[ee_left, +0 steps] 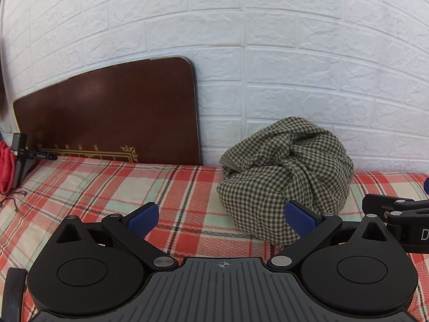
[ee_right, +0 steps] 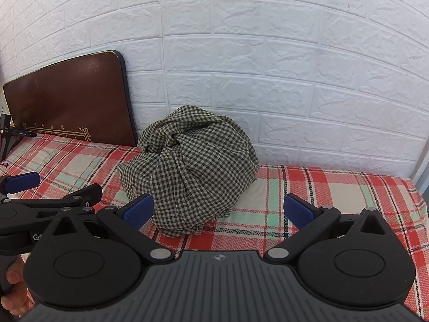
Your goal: Fold clothes
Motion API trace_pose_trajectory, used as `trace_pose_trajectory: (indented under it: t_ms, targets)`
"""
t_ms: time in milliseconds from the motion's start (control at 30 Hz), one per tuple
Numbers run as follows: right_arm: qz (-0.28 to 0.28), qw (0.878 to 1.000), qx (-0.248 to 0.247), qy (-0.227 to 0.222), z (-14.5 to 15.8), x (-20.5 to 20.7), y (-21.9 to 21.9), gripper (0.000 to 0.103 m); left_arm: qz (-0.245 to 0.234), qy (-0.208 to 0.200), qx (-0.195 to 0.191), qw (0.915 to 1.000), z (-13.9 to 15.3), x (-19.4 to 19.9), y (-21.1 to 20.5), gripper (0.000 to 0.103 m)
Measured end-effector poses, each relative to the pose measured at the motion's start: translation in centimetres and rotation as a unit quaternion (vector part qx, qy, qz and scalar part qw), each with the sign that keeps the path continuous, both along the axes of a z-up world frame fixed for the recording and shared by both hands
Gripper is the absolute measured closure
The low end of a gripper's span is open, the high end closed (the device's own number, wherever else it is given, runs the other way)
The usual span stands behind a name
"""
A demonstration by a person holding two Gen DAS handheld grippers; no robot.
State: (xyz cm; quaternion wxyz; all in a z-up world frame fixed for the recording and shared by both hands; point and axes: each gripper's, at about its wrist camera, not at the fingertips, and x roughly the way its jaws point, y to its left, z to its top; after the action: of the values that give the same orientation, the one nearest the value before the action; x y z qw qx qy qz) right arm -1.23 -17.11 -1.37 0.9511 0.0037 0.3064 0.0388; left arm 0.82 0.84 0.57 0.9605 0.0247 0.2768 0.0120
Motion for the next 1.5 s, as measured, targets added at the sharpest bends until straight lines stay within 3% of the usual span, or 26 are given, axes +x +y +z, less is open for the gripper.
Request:
trace_pose_trajectory:
  t_ms: [700,1100,1367,1500]
  targets:
    - [0.007,1.0,0.0,0.01,-1.4,1.6,0.0,0.0,-0.001,0.009,0.007,0.9999,-1.2,1.8,-0.2,0.0]
    - [0.027,0.999,-0.02,-0.009,-4.1,8.5,0.0,0.001,0.001,0.036,0.018,0.9992,-4.2,9.3,-0.6,0.0]
    - [0.028,0.997,0.071,-0.006,-6.1,13.2,-1.7,0.002,-0.02,0.037,0.025,0.9988,-6.2,12.5,-1.5,0.0]
    - [0.052,0.996,0.075,-0.001,-7.7,14.0,-1.3,0.002,-0.018,0.063,0.0,0.9979,-8.1,13.5,-0.9,0.0]
